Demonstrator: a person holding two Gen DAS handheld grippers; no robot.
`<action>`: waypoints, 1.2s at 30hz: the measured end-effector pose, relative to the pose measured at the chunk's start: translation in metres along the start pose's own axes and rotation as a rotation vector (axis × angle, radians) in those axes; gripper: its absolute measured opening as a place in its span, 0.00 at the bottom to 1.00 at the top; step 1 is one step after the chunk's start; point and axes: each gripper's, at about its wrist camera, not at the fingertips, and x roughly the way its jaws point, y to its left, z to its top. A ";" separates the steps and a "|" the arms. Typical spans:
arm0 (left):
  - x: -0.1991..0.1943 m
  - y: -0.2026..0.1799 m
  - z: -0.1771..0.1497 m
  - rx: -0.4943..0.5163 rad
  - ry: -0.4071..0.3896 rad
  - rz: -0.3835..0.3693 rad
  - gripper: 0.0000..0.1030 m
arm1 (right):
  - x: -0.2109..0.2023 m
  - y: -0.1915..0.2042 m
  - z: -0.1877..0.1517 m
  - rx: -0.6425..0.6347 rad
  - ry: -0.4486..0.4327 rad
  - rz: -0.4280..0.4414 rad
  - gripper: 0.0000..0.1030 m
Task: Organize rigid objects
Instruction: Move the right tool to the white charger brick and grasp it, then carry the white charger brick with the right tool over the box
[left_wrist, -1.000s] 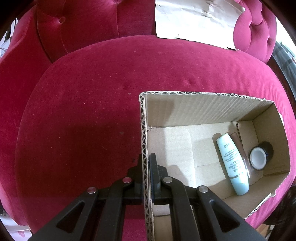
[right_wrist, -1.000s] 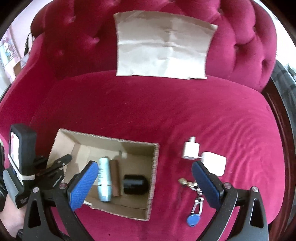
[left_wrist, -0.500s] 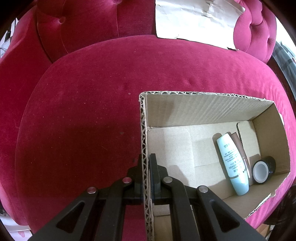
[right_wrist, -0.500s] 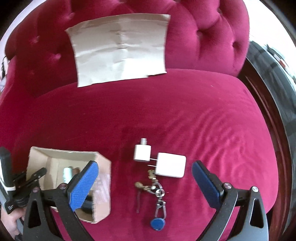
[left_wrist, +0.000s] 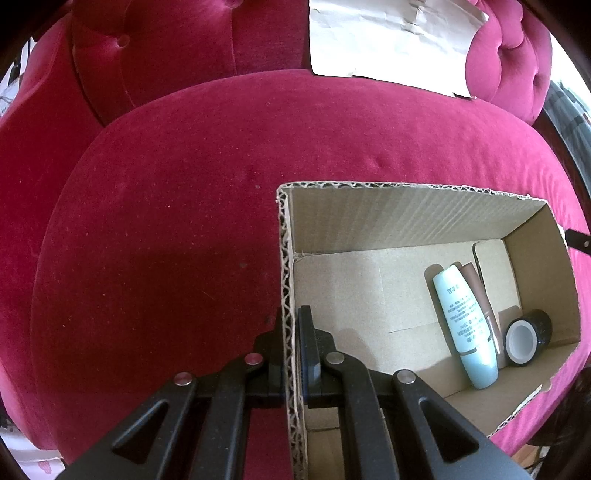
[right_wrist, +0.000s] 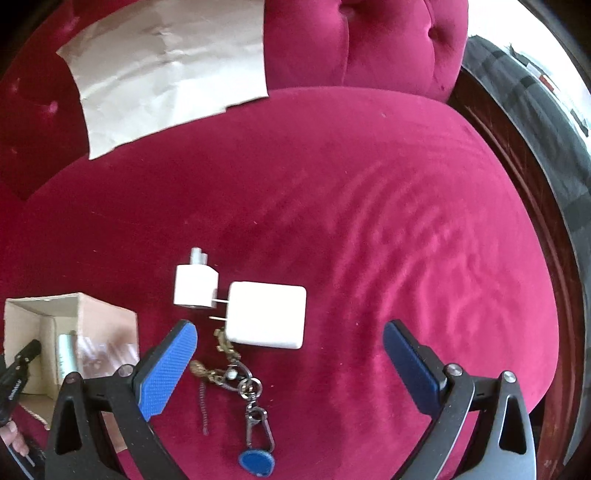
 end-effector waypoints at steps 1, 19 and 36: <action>0.000 0.000 0.000 0.001 0.000 0.001 0.05 | 0.004 -0.001 0.000 0.002 0.007 -0.004 1.00; -0.004 -0.002 0.001 0.012 -0.005 0.009 0.05 | 0.030 -0.003 0.009 0.032 0.026 0.052 0.98; -0.003 -0.003 0.001 0.015 -0.007 0.009 0.05 | 0.032 0.017 0.005 -0.010 0.018 0.047 0.54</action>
